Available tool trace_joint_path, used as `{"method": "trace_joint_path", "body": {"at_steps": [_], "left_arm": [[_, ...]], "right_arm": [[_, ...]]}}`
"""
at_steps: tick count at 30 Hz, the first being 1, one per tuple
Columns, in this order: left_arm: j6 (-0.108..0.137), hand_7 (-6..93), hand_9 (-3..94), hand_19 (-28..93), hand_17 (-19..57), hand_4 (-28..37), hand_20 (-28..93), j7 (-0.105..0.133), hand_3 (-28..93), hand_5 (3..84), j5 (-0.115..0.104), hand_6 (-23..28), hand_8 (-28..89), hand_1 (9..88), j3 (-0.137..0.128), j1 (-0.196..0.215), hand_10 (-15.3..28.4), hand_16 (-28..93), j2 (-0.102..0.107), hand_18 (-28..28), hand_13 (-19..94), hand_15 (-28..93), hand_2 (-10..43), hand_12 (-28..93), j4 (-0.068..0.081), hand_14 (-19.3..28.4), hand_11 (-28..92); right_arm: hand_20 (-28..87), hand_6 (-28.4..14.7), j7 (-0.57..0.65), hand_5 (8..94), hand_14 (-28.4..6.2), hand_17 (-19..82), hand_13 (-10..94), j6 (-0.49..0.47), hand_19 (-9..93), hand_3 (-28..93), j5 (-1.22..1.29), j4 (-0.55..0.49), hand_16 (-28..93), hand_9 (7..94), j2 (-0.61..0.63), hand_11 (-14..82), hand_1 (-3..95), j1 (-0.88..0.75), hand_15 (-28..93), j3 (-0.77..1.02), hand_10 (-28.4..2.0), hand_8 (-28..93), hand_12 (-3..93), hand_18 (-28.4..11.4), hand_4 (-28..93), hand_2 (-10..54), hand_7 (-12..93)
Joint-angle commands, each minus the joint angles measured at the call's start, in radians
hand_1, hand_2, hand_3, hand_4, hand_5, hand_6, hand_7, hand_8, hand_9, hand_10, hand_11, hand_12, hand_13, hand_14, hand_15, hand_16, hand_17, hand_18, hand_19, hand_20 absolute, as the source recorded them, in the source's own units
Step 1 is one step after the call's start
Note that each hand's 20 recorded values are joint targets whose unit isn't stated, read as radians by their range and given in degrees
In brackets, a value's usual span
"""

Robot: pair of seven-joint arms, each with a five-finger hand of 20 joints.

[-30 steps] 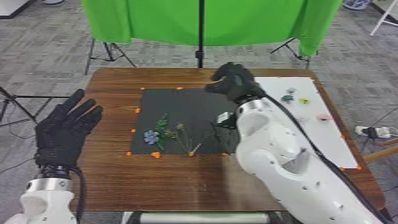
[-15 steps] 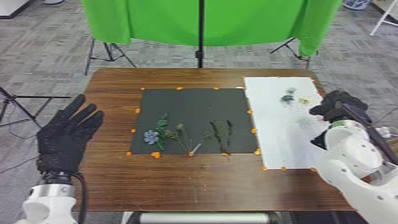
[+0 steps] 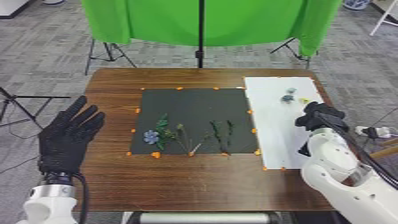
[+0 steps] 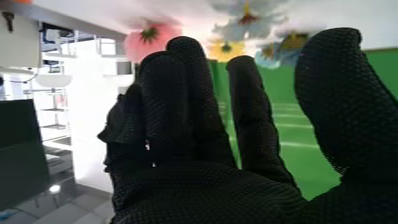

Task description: Arrange flowers

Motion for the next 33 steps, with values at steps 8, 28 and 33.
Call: {"method": "trace_joint_path", "body": {"at_steps": [8,28,33], "left_arm": [[0.01,10.3,34.0,52,-10.5,-25.6,13,-0.003,80,39.4,-0.001,10.3,-9,23.7,0.008,0.004,19.5,-9,-0.005,23.8,24,47,7.2,10,0.0,26.1,24],[-0.016,10.3,34.0,53,-10.4,-25.7,13,-0.024,80,39.4,0.02,10.4,-9,23.7,0.003,-0.085,19.6,-9,0.036,23.9,24,47,7.2,10,0.003,26.1,24],[-0.037,10.3,34.1,53,-10.3,-25.7,13,-0.048,80,39.4,0.034,10.4,-9,23.7,0.052,-0.201,19.6,-9,0.075,24.0,24,47,7.3,10,0.031,26.1,24]], "right_arm": [[46,4.6,0.062,81.3,-6.9,31,69,0.224,92,65,-0.124,0.202,17,86.2,0.023,16.6,55.6,0.212,77,-0.302,-8.2,0,32.1,-22.1,-28,-9.5,18],[52,4.4,-0.377,88.9,-6.5,32,74,0.227,93,69,-0.132,0.264,21,93.2,-0.524,21.4,54.9,0.594,78,-0.639,-6.5,4,35.7,-21.5,-28,-9.5,17],[52,4.7,-0.326,88.1,-6.8,31,73,0.231,93,69,-0.087,0.37,20,91.7,-0.609,25.7,54.3,0.732,79,-0.778,-6.7,3,35.1,-21.5,-28,-9.5,17]]}}
